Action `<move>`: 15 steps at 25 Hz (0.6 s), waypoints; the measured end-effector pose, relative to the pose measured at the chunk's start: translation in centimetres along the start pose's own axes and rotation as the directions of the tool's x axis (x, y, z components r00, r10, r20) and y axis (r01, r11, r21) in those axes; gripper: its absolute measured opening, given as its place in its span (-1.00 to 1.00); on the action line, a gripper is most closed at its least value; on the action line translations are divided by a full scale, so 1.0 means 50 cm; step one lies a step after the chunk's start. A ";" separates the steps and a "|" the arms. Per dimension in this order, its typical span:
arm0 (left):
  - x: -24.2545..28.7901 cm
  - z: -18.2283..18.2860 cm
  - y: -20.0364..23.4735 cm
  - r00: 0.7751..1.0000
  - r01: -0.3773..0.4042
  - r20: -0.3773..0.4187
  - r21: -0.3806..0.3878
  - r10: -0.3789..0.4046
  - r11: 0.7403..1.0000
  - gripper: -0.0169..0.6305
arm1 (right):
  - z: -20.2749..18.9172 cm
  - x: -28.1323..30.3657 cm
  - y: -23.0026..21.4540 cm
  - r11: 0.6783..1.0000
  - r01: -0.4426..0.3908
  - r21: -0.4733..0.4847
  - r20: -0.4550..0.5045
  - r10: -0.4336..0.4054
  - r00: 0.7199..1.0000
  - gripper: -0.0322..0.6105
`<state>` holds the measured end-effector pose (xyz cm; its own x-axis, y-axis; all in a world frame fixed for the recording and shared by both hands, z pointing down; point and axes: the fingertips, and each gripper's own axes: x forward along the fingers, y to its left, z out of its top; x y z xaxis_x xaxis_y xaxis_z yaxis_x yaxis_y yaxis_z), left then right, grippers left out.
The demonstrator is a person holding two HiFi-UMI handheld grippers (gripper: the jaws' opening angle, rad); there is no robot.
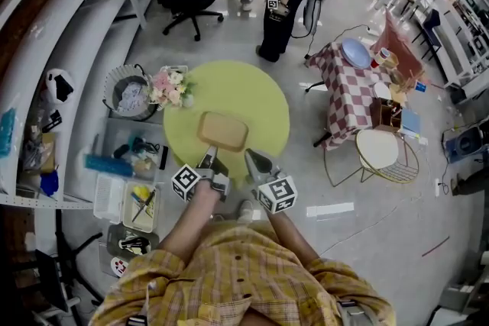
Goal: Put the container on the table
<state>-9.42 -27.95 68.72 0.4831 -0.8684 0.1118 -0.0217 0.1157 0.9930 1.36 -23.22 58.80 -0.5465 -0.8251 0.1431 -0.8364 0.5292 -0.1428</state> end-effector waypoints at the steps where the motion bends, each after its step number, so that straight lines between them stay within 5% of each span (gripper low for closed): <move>1: 0.003 0.001 0.004 1.000 0.000 0.001 -0.001 0.000 1.000 -0.90 | 0.000 0.001 -0.001 1.000 0.000 0.001 -0.001 0.000 1.000 -0.90; 15: 0.032 0.013 0.041 0.999 -0.032 0.025 -0.004 0.032 0.999 -0.90 | 0.001 0.014 -0.014 1.000 -0.016 0.015 -0.004 0.016 1.000 -0.90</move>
<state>-9.28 -29.40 70.98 0.4606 -0.8758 0.1446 -0.0341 0.1453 0.9888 1.58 -24.20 58.94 -0.5598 -0.8158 0.1452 -0.8270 0.5392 -0.1592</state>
